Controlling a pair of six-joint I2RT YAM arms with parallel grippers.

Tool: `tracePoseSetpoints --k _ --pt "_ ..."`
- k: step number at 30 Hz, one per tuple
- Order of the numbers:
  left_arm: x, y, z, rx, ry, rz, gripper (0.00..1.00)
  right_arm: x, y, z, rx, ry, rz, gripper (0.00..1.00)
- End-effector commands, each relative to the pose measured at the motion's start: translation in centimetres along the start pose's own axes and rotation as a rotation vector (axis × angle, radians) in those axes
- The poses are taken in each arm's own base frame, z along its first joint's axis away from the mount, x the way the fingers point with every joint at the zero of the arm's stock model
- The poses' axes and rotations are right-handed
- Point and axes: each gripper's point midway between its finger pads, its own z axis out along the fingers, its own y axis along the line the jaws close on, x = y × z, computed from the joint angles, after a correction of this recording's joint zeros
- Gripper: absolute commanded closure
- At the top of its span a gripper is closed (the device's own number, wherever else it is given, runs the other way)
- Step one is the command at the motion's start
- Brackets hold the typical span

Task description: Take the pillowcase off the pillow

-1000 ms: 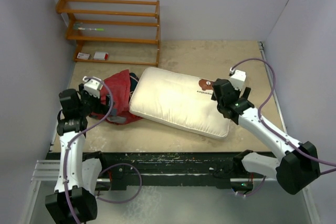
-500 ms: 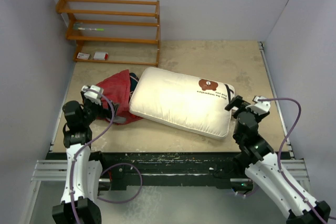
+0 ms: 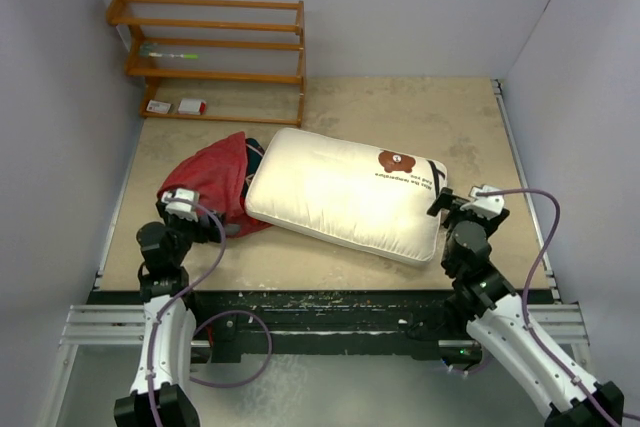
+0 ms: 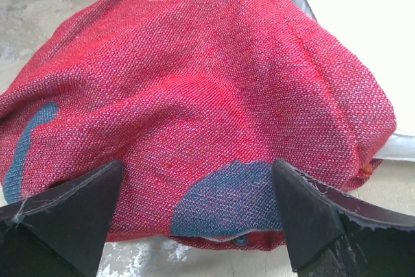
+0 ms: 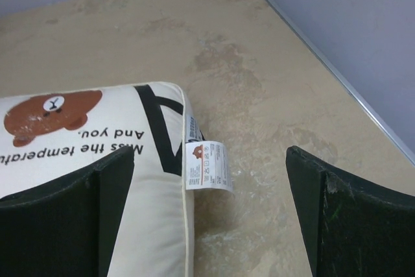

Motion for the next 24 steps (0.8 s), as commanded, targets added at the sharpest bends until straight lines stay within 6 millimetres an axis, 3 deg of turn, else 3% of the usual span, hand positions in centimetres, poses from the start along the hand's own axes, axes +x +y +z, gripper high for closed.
tracePoseSetpoints --k 1,5,11,16,19,24 --pt "-1.9 -0.3 0.1 0.024 -0.105 0.053 0.01 -1.2 0.3 0.4 -0.009 -0.041 -0.07 0.0" --pt "-1.9 -0.3 0.2 0.026 -0.101 0.053 0.01 0.7 0.0 1.2 0.051 -0.01 -0.089 0.0" --pt "-2.0 -0.2 0.0 0.017 -0.108 0.053 0.01 3.2 1.3 2.7 0.025 0.038 -0.156 0.0" --pt "-1.9 0.3 0.0 -0.018 -0.105 0.037 0.01 3.3 1.7 2.6 -0.033 0.046 -0.182 0.0" --pt "-1.9 0.8 -0.1 -0.051 -0.105 0.022 0.01 2.6 3.3 1.4 -0.196 0.002 -0.184 0.0" --pt "-1.9 1.4 -0.3 -0.09 -0.11 0.008 0.01 1.0 2.8 0.1 -0.249 -0.106 -0.19 0.0"
